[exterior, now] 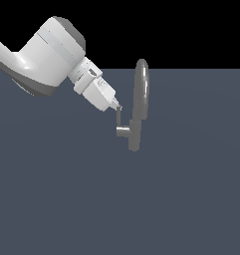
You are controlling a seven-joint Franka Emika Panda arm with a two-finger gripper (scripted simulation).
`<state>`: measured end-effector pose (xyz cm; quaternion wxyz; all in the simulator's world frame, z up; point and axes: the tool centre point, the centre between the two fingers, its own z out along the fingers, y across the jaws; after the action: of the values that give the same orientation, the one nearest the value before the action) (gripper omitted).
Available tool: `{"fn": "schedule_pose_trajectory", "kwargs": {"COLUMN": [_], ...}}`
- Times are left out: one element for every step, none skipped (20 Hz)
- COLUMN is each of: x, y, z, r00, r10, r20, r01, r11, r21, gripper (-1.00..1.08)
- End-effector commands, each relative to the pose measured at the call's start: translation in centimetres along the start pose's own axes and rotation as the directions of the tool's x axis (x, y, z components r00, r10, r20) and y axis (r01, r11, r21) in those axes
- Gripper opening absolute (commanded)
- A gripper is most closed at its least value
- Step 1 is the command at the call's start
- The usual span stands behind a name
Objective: Turn on the faucet by rotating a designated handle.
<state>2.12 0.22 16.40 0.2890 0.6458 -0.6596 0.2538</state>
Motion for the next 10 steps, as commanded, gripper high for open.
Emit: {"fn": "schedule_pose_trajectory", "kwargs": {"x": [-0.2,-0.2,-0.2,-0.2,-0.2,-0.2,-0.1,-0.1,-0.1,-0.1], "y": [0.0,0.0,0.0,0.0,0.0,0.0,0.3,0.6,0.9,1.2], "z": [0.5,0.6,0.6,0.6,0.6,0.5,0.5,0.5,0.4,0.4], "r00": [1.0,1.0,1.0,1.0,1.0,1.0,1.0,1.0,1.0,1.0], "r10": [0.006,0.006,0.006,0.006,0.006,0.006,0.006,0.006,0.006,0.006], "r20": [0.003,0.003,0.003,0.003,0.003,0.003,0.003,0.003,0.003,0.003], "r01": [-0.006,-0.006,-0.006,-0.006,-0.006,-0.006,-0.006,-0.006,-0.006,-0.006], "r11": [1.0,1.0,1.0,1.0,1.0,1.0,1.0,1.0,1.0,1.0], "r21": [-0.005,-0.006,-0.006,-0.006,-0.006,-0.006,-0.006,-0.006,-0.006,-0.006], "gripper": [-1.0,-1.0,-1.0,-1.0,-1.0,-1.0,-1.0,-1.0,-1.0,-1.0]}}
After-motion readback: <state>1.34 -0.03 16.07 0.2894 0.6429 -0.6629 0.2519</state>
